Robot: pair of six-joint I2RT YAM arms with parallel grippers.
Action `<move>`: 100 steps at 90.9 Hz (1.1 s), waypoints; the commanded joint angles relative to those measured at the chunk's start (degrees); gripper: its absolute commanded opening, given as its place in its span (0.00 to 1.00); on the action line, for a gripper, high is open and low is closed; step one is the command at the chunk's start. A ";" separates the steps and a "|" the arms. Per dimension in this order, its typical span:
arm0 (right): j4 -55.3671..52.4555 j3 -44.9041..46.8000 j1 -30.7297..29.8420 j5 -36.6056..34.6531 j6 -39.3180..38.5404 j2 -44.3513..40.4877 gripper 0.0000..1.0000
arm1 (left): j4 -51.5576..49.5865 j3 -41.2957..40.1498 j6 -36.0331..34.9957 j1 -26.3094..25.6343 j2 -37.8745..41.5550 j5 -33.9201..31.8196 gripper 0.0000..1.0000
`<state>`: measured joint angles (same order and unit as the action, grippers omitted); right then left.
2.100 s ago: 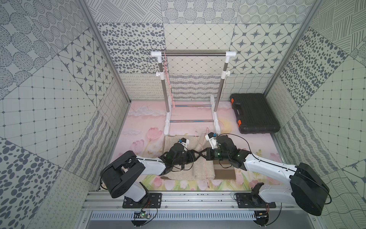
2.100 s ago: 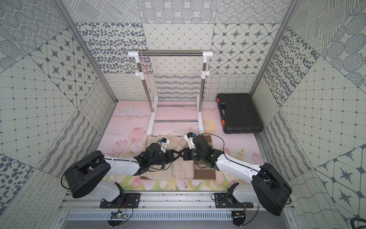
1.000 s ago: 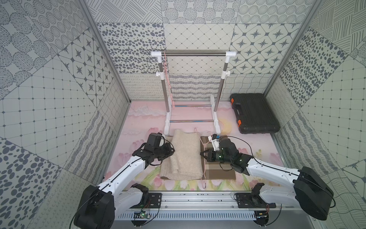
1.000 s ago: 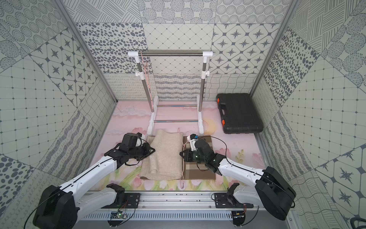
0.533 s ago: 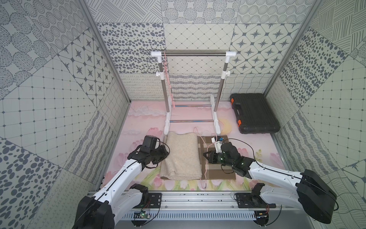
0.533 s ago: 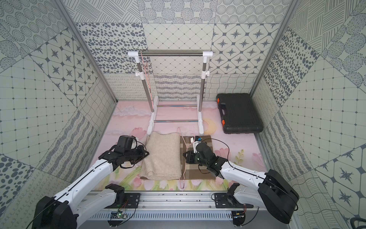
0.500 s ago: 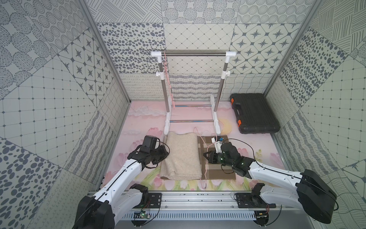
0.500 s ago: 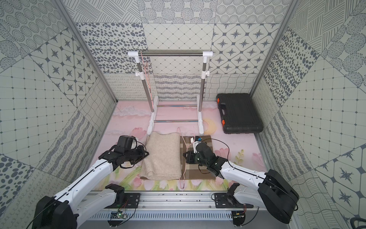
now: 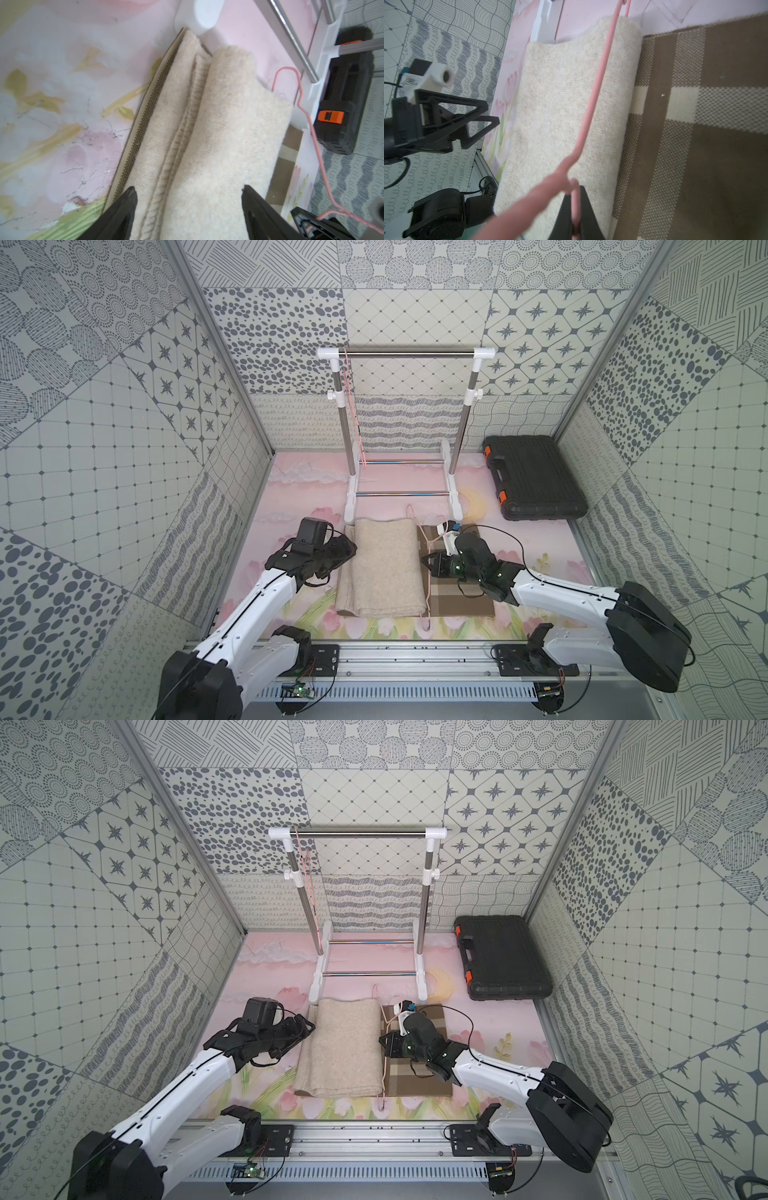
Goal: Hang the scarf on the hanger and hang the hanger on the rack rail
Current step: Pick up the hanger at the center of the board.
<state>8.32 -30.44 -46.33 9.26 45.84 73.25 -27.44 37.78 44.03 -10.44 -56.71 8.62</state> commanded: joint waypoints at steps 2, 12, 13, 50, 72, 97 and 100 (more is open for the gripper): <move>-2.00 -1.93 -0.02 0.81 -1.69 3.05 0.00 | -16.73 1.46 8.31 -5.45 7.08 -4.55 0.80; -1.90 -2.67 0.09 1.48 -2.20 4.13 0.00 | -21.47 -2.35 16.36 -12.40 11.13 -7.26 0.77; -1.86 -2.68 0.09 1.52 -2.23 4.20 0.00 | -22.06 -2.75 16.88 -12.89 11.38 -7.55 0.77; -1.90 -2.80 0.03 2.31 -2.18 5.31 0.00 | -13.06 -8.21 22.83 -21.61 7.42 -8.84 0.68; -2.34 -2.92 0.09 2.70 -2.38 6.02 0.00 | -14.53 -4.12 24.61 -25.02 7.29 -11.74 0.63; -2.29 -2.97 0.09 3.07 -2.37 6.54 0.00 | -17.60 -2.93 25.15 -25.27 9.00 -10.79 0.62; -2.26 -2.96 0.04 3.17 -2.34 6.63 0.00 | -15.38 -3.40 24.99 -25.37 7.90 -10.13 0.62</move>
<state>9.67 -33.34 -46.19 11.60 44.34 77.76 -43.42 34.30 67.66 -35.38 -46.92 -1.34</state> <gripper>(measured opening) 0.068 0.625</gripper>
